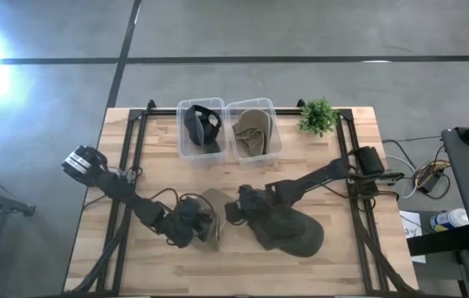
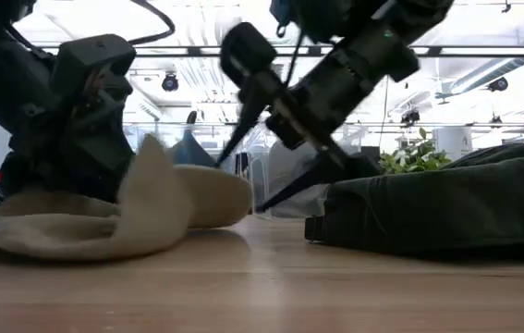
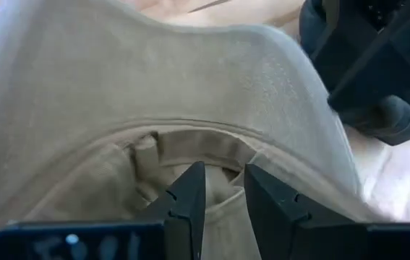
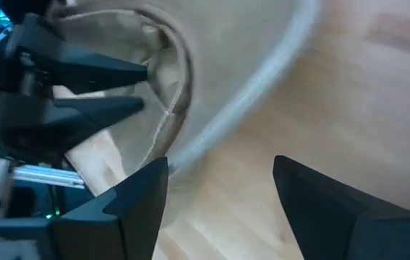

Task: Pick & Place hat
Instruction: Put the brown cap into the right transparent container, then put the black cap into the left transparent container

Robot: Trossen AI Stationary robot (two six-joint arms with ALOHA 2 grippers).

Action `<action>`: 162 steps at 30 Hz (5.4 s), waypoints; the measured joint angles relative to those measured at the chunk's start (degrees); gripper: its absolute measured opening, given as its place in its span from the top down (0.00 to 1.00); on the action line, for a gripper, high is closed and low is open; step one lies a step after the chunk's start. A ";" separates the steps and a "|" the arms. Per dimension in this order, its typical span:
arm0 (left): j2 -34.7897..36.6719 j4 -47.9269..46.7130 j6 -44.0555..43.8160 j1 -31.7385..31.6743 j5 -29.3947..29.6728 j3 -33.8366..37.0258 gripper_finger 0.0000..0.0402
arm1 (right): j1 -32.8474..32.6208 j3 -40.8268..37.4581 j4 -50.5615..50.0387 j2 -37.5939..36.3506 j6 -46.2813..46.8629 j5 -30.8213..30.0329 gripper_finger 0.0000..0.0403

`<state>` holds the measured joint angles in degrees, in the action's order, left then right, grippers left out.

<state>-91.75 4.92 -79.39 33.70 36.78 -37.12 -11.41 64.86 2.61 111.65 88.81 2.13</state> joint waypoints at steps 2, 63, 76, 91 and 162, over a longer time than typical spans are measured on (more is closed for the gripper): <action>-1.22 2.23 0.25 -0.12 -0.44 -0.02 0.77 | 0.32 2.13 -0.02 1.33 -1.41 0.65 0.38; 23.74 13.23 48.15 -0.53 13.26 -14.19 0.77 | 22.77 8.79 -37.17 -14.68 -24.54 -41.45 0.97; 20.60 12.99 45.90 -0.95 13.39 -14.19 0.77 | 22.62 8.77 -39.78 -8.11 -30.42 -38.22 0.84; 20.31 12.51 45.92 -1.77 13.30 -14.21 0.77 | 17.14 12.01 -39.18 -21.98 -51.17 -40.98 0.54; -33.89 -13.72 37.53 -11.02 -29.91 -48.42 0.77 | -45.71 -17.97 -31.05 -21.44 35.07 -15.99 0.51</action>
<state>-125.64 -8.80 -41.86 22.68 6.88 -85.54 -57.12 46.88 -28.44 90.21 123.88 -13.86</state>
